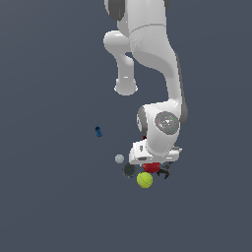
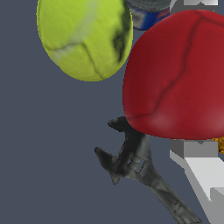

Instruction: Pick up a designated object from a clutter of objects.

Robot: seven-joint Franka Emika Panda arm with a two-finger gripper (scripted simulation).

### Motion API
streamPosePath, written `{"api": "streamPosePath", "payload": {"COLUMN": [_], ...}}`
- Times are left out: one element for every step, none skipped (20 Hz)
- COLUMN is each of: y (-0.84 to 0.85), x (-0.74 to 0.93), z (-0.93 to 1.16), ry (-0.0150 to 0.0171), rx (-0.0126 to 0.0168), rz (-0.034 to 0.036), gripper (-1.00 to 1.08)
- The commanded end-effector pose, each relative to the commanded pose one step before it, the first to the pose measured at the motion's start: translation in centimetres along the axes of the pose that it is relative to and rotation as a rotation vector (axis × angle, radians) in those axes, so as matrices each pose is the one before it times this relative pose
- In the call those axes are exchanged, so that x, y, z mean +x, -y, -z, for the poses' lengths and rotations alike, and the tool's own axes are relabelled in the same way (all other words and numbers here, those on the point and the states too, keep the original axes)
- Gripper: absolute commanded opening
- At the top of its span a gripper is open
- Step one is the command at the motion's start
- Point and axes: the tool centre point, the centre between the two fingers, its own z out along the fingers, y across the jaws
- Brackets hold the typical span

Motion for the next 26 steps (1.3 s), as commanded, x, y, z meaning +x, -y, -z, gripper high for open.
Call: {"api": "streamPosePath", "payload": {"y": [-0.03, 0.0, 0.029, -0.016, -0.048, -0.08, -0.112, -0.145, -0.178, -0.212, -0.247, -0.282, -0.316, -0.348, -0.378, -0.407, -0.434, -0.461, -0.485, -0.509, -0.531, -0.546, -0.554, -0.56, -0.559, -0.56], "x": [0.039, 0.0, -0.035, 0.002, 0.005, 0.009, 0.012, 0.016, 0.02, 0.024, 0.028, 0.032, 0.036, 0.041, 0.045, 0.047, 0.053, 0.057, 0.061, 0.065, 0.069, 0.073, 0.076, 0.077, 0.081, 0.083], "z": [-0.077, 0.0, 0.07, 0.03, 0.091, 0.152, 0.214, 0.276, 0.34, 0.406, 0.473, 0.541, 0.606, 0.668, 0.728, 0.796, 0.839, 0.891, 0.941, 0.989, 1.037, 1.064, 1.081, 1.095, 1.094, 1.095], "ry": [-0.00059, 0.0, 0.00048, 0.0, 0.0, 0.0, 0.0, 0.0, 0.0, 0.0, 0.0, 0.0, 0.0, 0.0, 0.0, -0.00016, 0.0, 0.0, 0.0, 0.0, -0.00003, 0.0, 0.0, -0.00008, 0.0, 0.0], "rx": [-0.00005, 0.0, 0.00002, 0.0, 0.0, 0.0, 0.0, 0.0, 0.0, 0.0, 0.0, 0.0, 0.0, 0.0, 0.0, 0.00046, 0.0, 0.0, 0.0, 0.0, 0.00048, 0.0, 0.0, 0.00047, 0.0, 0.0], "rz": [-0.0005, 0.0, 0.00049, 0.0, 0.0, 0.0, 0.0, 0.0, 0.0, 0.0, 0.0, 0.0, 0.0, 0.0, 0.0, 0.00007, 0.0, 0.0, 0.0, 0.0, 0.0001, 0.0, 0.0, 0.00009, 0.0, 0.0], "gripper": [-1.0, -1.0, -1.0, -1.0, -1.0, -1.0, -1.0, -1.0, -1.0, -1.0, -1.0, -1.0, -1.0, -1.0, -1.0, -1.0, -1.0, -1.0, -1.0, -1.0, -1.0, -1.0, -1.0, -1.0, -1.0, -1.0]}}
